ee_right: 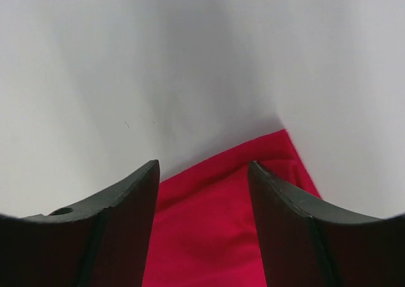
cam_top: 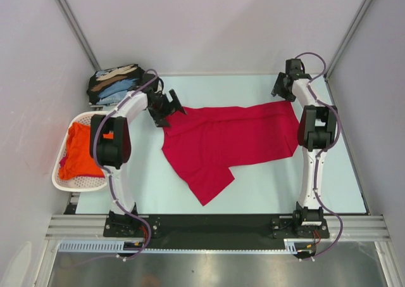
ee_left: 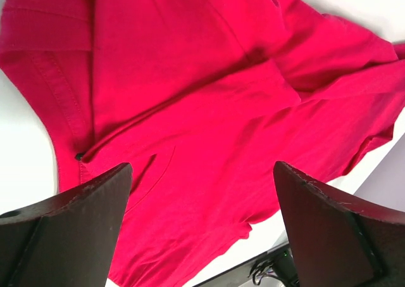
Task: Fold and stack the t-shirts
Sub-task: Fold the flattened tshirt in 1/3 of the way
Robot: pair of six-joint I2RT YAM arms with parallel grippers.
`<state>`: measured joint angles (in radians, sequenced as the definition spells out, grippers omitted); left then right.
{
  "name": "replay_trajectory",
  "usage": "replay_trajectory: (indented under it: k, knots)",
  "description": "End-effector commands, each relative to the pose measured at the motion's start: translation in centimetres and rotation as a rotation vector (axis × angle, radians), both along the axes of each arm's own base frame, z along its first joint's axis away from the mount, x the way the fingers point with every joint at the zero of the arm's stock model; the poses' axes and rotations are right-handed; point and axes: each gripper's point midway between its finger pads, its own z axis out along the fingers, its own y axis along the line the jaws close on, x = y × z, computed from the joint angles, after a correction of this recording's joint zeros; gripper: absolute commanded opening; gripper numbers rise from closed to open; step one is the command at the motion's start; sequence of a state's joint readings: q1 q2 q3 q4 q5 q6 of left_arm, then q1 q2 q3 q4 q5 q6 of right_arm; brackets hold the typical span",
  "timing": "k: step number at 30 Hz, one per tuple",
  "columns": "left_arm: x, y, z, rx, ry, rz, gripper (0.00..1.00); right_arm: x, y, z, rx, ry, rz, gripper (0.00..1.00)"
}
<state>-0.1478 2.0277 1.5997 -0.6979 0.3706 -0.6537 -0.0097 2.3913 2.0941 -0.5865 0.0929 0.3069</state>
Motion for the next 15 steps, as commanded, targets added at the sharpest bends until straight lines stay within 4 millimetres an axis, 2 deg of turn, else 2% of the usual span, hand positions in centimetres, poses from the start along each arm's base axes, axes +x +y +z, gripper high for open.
replay_trajectory:
  k: [1, 3, 4, 10, 13, 14, 15]
  knots:
    - [1.1, -0.6, 1.4, -0.022, -0.048, -0.037, 0.98, 0.4, 1.9, 1.2, 0.073, -0.009, 0.045, 0.62]
    - [1.0, -0.6, 0.7, -0.017, -0.034, -0.038, 0.97, 0.4, 2.4, 1.6, 0.100, -0.014, 0.058, 0.62]
    - [1.0, -0.8, 0.6, -0.014, -0.031, -0.042, 0.97, 0.2, 4.4, 1.7, 0.111, -0.011, 0.093, 0.62]
    - [2.9, 0.1, 0.9, 0.084, -0.095, -0.049, 0.95, -0.5, 5.2, 2.0, 0.125, 0.001, 0.115, 0.62]
    - [3.1, 0.5, -0.5, 0.125, -0.068, -0.081, 0.94, -0.9, 5.1, 2.0, 0.123, 0.010, 0.118, 0.62]
    - [3.6, 0.4, -0.4, 0.127, -0.074, -0.089, 0.93, -1.0, 4.9, 1.8, 0.123, 0.016, 0.117, 0.62]
    - [3.5, 0.3, -1.3, 0.132, -0.053, -0.100, 0.92, -1.1, 4.9, 2.0, 0.120, 0.015, 0.124, 0.62]
